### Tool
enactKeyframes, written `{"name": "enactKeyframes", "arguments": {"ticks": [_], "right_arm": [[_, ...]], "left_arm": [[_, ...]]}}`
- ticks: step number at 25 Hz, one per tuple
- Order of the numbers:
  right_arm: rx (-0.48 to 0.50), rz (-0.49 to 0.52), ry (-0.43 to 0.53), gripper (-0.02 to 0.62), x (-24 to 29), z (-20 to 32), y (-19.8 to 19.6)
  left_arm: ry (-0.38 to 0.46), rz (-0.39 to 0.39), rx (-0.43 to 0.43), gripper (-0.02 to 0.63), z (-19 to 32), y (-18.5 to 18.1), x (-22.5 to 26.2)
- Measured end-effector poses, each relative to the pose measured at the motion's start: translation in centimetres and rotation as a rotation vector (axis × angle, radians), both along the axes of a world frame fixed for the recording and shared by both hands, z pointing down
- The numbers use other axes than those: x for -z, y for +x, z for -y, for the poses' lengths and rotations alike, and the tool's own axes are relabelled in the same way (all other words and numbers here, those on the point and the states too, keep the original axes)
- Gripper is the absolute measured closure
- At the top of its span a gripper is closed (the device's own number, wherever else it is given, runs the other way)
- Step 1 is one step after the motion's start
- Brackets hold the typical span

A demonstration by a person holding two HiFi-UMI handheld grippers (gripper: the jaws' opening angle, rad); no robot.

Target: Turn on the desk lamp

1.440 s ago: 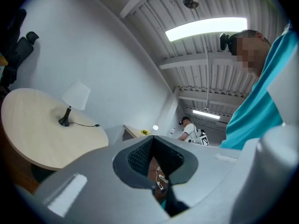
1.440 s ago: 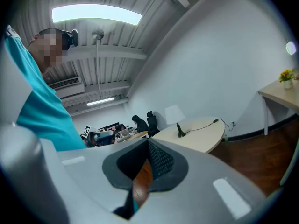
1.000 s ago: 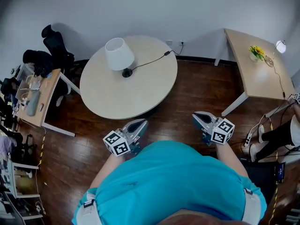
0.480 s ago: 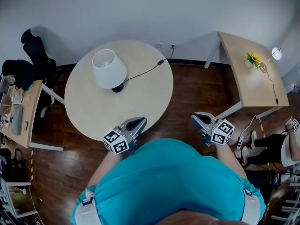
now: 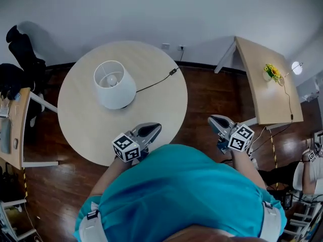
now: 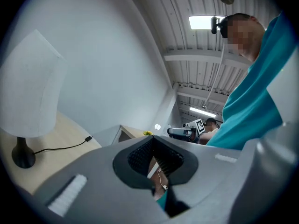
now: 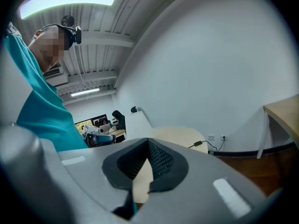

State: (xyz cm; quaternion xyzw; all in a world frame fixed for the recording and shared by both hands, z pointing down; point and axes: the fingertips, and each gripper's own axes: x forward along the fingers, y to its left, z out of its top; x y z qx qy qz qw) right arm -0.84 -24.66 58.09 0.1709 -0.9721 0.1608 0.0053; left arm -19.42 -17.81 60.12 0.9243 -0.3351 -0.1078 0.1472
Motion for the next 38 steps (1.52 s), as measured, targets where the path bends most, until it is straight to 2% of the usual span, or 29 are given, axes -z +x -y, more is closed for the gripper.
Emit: {"name": "enactKeyframes", "arguments": {"ticks": [2, 4, 8, 11, 13, 18, 21, 25, 31, 35, 38], "right_arm": [[0.017, 0.017, -0.015, 0.594, -0.2, 3.4, 1.5], [0.049, 0.037, -0.021, 0.594, -0.7, 7.5, 4.4], [0.132, 0.077, -0.022, 0.594, -2.3, 14.5, 8.5], [0.196, 0.08, -0.018, 0.594, -2.8, 18.9, 11.8], [0.249, 0.091, -0.006, 0.594, -2.2, 22.0, 13.8], [0.32, 0.142, -0.028, 0.594, -2.5, 29.4, 16.7], [0.334, 0.155, -0.042, 0.594, -2.8, 32.6, 17.0], [0.329, 0.141, -0.071, 0.594, -3.4, 35.3, 15.5], [0.298, 0.04, -0.103, 0.593, -3.1, 38.8, 9.0], [0.245, -0.004, -0.15, 0.593, -3.4, 42.5, 4.8], [0.222, -0.002, -0.208, 0.592, -5.0, 46.7, 3.6]], "left_arm": [[-0.02, 0.022, 0.026, 0.577, 2.5, 1.3, -0.6], [-0.03, 0.056, 0.064, 0.577, 5.6, 4.1, -0.9], [-0.032, 0.117, 0.192, 0.577, 11.0, 7.7, -1.1], [-0.075, 0.096, 0.322, 0.577, 15.4, 10.4, -1.0], [-0.086, 0.086, 0.373, 0.577, 18.4, 12.7, -0.8], [-0.138, 0.182, 0.442, 0.577, 26.0, 17.1, -2.0], [-0.16, 0.231, 0.448, 0.577, 29.5, 18.1, -2.6], [-0.174, 0.293, 0.439, 0.577, 32.7, 17.1, -3.9], [-0.165, 0.461, 0.355, 0.58, 38.2, 11.9, -7.1], [-0.236, 0.498, 0.298, 0.586, 41.7, 7.3, -11.2], [-0.309, 0.515, 0.273, 0.591, 45.8, 6.0, -14.1]]}}
